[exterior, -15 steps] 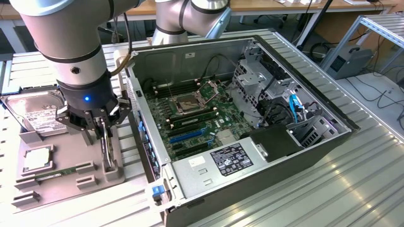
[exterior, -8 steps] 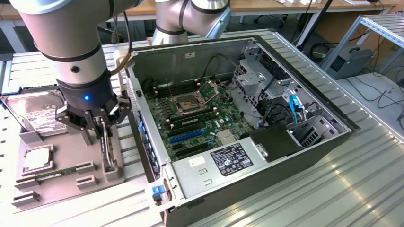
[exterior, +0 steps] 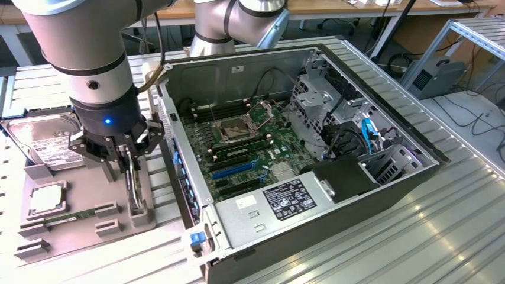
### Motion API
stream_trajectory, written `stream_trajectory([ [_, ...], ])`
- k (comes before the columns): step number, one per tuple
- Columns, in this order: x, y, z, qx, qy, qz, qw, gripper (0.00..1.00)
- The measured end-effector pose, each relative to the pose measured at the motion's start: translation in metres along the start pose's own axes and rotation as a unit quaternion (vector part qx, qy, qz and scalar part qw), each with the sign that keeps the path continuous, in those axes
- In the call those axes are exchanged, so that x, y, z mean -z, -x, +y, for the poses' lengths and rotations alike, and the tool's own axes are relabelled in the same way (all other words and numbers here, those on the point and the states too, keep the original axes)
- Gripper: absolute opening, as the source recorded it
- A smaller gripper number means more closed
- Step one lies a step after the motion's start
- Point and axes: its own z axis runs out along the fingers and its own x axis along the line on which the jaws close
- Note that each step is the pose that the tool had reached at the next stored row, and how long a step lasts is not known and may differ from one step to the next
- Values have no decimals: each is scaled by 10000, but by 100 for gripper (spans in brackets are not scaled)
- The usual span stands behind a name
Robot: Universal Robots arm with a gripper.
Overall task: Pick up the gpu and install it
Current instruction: 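Pick up the gpu and move the gpu toward the slot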
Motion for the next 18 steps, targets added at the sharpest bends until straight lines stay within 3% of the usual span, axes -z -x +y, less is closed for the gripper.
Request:
stream_trajectory([
  [18,63,2,1,0,1,0,10000,27],
])
